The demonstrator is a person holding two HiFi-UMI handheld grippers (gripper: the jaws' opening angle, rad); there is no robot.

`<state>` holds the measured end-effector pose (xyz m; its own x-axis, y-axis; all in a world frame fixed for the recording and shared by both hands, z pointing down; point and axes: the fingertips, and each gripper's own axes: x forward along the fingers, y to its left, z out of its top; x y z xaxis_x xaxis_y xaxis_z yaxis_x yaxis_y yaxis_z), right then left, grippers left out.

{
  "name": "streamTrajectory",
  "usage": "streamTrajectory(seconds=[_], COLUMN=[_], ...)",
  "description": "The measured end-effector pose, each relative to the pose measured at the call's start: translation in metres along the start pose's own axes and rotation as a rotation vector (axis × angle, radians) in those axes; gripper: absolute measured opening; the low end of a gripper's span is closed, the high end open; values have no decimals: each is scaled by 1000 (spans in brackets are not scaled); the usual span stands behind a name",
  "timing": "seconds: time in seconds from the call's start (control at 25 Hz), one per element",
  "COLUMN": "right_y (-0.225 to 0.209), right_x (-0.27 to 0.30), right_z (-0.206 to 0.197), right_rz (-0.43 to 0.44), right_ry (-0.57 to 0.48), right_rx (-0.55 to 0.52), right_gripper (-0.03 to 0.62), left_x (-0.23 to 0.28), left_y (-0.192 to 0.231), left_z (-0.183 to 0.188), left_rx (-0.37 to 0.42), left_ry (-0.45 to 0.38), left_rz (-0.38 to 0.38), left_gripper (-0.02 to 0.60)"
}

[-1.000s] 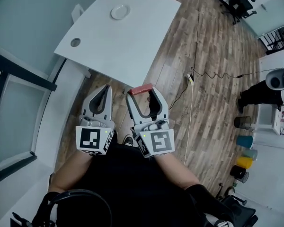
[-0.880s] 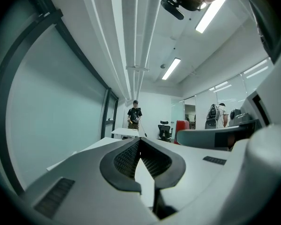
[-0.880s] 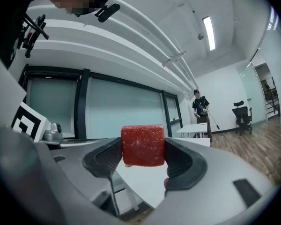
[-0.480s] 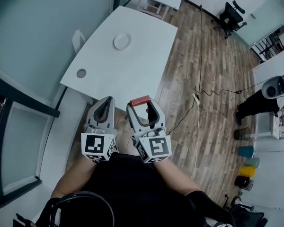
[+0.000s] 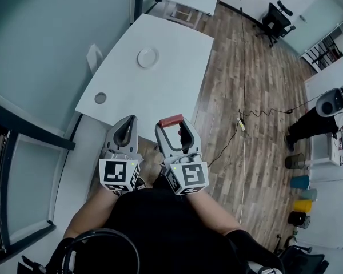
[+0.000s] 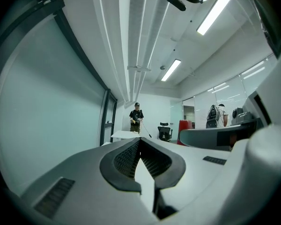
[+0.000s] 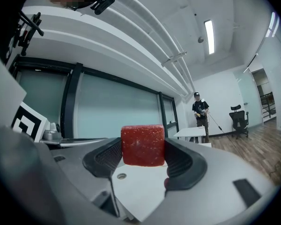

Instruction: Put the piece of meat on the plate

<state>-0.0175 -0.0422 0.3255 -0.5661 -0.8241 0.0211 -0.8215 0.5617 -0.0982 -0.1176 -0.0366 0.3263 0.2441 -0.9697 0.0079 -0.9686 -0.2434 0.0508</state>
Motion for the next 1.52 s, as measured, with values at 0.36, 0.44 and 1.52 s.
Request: streamTrajectory(seconds=[0.36,0.44,1.52], right_y=[-30,-39,-135], right_x=[44,52,150], right_z=[6,7,2], right_rz=[43,57,174], right_ry=[-1,0,43], right_rx=[24,27,66], right_gripper=[282,282,282], left_x=[47,58,189], left_y=[3,1,4], left_z=[5,7,-4], left_rx=[11,13,43], left_ry=[8,9,71], left_rz=[34,47,170], left_gripper=[3,3,3])
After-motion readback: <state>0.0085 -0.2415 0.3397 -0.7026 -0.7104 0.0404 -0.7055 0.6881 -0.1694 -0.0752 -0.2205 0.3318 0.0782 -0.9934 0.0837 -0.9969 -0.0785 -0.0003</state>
